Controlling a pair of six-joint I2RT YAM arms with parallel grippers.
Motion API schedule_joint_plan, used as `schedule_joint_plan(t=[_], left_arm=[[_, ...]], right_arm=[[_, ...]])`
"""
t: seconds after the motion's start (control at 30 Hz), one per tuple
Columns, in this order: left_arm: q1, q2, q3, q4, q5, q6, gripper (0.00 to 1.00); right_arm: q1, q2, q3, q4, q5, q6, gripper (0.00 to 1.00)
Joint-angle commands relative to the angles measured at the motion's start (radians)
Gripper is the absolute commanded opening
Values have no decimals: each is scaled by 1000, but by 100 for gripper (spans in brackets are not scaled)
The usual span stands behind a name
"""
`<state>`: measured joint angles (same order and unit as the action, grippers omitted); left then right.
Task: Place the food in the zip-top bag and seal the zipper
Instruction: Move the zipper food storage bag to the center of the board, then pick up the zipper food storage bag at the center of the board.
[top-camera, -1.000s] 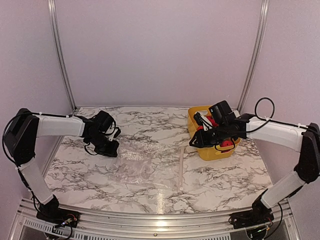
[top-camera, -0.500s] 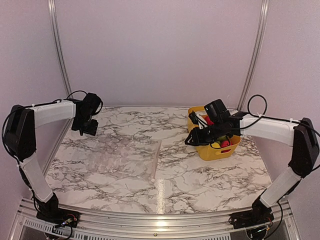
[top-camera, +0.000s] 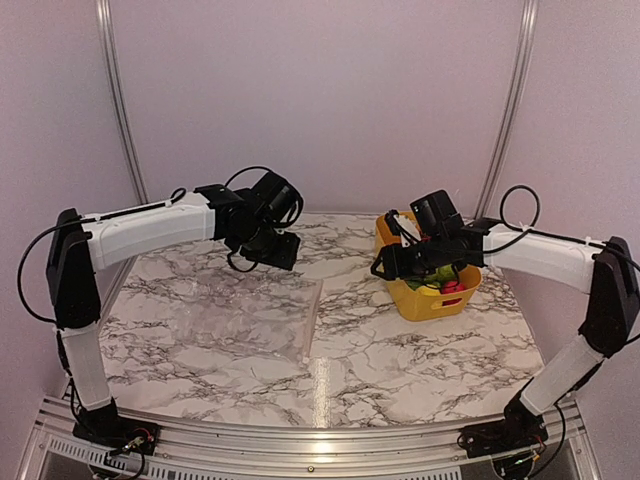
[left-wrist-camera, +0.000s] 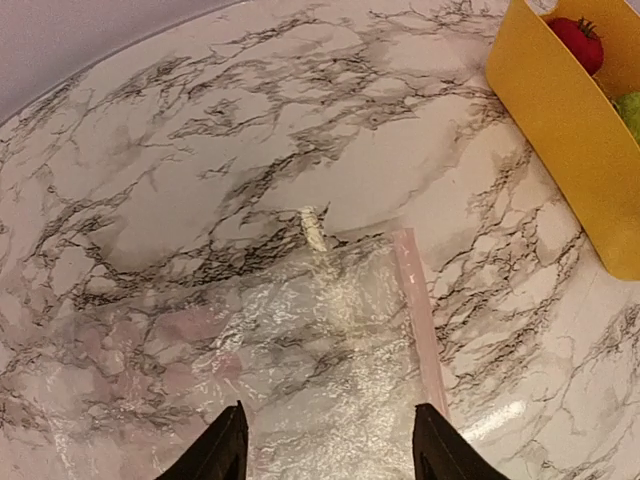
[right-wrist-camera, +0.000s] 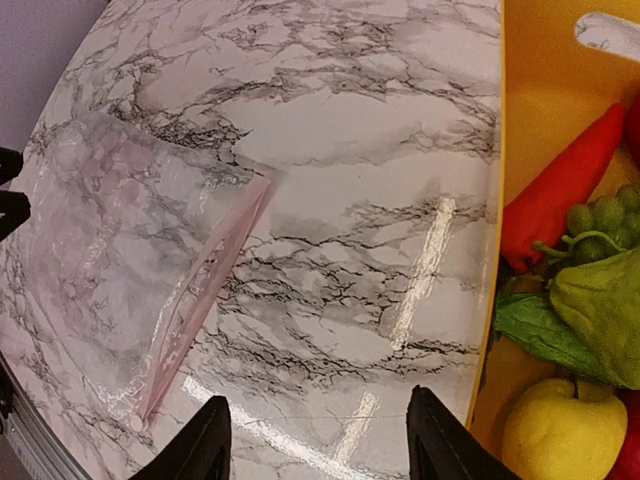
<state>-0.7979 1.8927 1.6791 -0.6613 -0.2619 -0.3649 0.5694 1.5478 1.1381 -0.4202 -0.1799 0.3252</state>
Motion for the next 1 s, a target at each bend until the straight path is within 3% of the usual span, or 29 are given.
schedule_joint_plan(t=[0.0,0.2,0.73,0.97], left_arm=[[-75,124,95,-87,96,-71,55],[-147,286,235,-219,68,-116,51],[-177,486,364,-299,19,-178,41],[-179,482,355,-310,-59,-205,20]], right_arm=[[7,-47,46,17,142,17,58],[7,-47,36,1,134,22,59],[6,-100,-18,8,97,34,59],[5,-128,-38,4,87,35,59]])
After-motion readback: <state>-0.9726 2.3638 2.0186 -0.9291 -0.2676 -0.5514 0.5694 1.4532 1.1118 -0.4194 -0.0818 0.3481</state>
